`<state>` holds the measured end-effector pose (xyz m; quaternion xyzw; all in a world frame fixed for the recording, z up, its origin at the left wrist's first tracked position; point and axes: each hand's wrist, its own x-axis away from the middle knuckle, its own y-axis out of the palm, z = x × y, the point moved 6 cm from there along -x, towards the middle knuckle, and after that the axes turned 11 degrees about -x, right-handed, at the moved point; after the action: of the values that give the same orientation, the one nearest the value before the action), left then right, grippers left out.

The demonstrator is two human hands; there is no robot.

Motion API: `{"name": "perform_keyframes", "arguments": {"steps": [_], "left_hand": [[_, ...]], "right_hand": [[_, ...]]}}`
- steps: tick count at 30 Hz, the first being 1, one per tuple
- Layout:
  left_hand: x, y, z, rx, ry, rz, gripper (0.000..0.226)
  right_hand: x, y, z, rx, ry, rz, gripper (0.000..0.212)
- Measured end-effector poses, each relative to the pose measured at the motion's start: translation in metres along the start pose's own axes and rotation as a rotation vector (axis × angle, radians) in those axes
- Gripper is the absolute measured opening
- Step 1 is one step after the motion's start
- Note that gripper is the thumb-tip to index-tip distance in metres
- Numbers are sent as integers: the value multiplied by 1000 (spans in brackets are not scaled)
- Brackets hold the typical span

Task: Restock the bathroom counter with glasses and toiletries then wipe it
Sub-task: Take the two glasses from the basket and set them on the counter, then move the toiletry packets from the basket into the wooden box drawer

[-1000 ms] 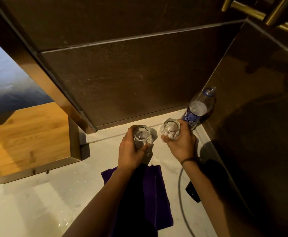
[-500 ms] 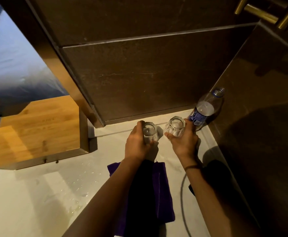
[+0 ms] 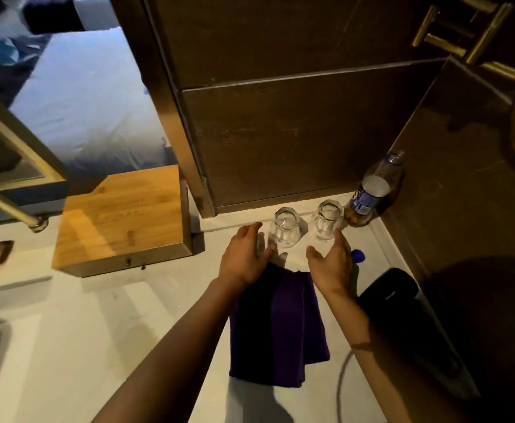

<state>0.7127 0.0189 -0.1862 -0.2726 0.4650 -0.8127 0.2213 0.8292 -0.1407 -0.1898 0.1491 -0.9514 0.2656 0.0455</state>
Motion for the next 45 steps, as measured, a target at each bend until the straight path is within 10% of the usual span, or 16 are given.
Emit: {"name": "perform_keyframes", "arguments": {"steps": [16, 32, 45], "left_hand": [[233, -34, -254, -65, -138, 240, 29], [482, 11, -387, -281, -375, 147, 57], [564, -198, -396, -188, -404, 997, 31]], "right_hand": [[128, 89, 59, 583, -292, -270, 73], [329, 159, 17, 573, -637, -569, 39], [497, 279, -190, 261, -1043, -1046, 35]]}}
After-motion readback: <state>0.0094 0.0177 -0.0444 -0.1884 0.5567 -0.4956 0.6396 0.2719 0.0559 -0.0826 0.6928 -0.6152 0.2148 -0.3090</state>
